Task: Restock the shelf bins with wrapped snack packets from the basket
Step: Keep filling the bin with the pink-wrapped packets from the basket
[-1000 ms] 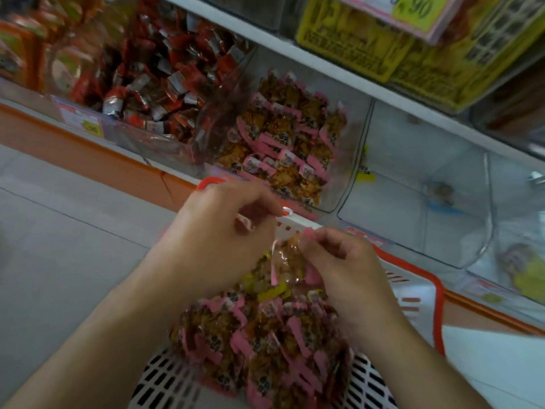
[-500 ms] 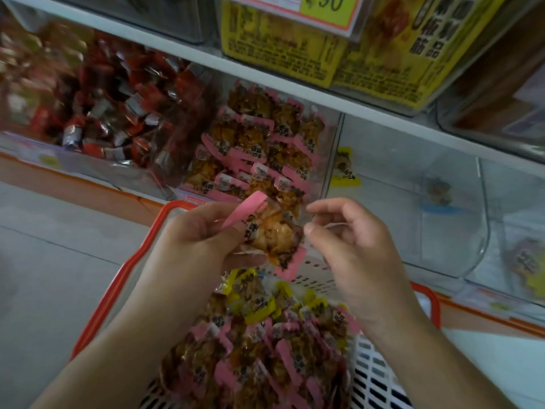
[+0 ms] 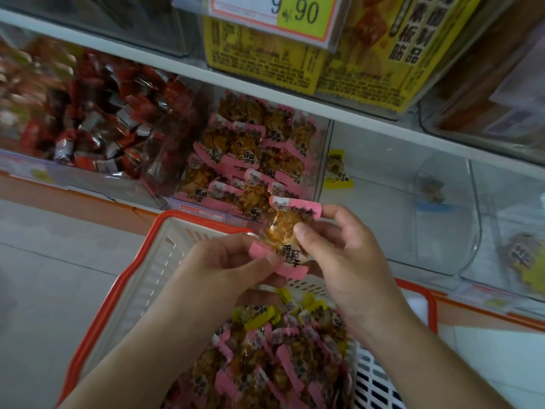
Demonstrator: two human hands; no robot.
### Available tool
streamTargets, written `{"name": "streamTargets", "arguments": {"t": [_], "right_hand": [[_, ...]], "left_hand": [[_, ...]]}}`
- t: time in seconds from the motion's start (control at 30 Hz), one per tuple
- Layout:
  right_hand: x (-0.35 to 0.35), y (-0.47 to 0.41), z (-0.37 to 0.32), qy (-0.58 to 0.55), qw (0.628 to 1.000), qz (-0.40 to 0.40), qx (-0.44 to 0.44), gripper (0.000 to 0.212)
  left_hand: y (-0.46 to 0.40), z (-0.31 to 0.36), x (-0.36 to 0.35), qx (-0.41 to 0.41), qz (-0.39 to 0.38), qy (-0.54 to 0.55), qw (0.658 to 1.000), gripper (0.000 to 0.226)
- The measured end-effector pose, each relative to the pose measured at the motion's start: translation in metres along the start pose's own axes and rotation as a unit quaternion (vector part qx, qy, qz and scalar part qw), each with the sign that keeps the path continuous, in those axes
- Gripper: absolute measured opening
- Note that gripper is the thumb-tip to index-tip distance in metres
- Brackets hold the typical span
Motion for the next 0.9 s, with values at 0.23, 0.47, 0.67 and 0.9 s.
{"name": "streamTargets", "arguments": {"t": [0.23, 0.47, 0.67, 0.9], "right_hand": [[-0.009, 0.002, -0.010, 0.067, 0.994, 0.035, 0.085, 0.051], [-0.036, -0.050, -0.038, 0.163, 0.979, 0.068, 0.105, 0.048], [-0.050, -0.132, -0.063, 0.306, 0.940, 0.101, 0.111, 0.054], [-0.070, -0.165, -0.054, 0.548, 0.820, 0.097, 0.136, 0.058]], "left_hand": [[-0.004, 0.002, 0.007, -0.042, 0.046, -0.105, 0.992, 0.011], [-0.001, 0.029, 0.030, -0.143, 0.154, -0.155, 0.965, 0.009], [0.005, 0.042, 0.051, -0.129, 0.193, -0.138, 0.963, 0.025], [0.004, 0.048, 0.058, -0.131, 0.203, -0.141, 0.960, 0.023]]}}
Point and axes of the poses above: each hand's wrist, its own y-axis away from the middle knuckle, its own x-axis out of the back of the hand, z = x × y, the point moved 2 cm from there along -y, towards the middle knuckle, and after that the axes turned 9 degrees about y, right-handed, at the moved point
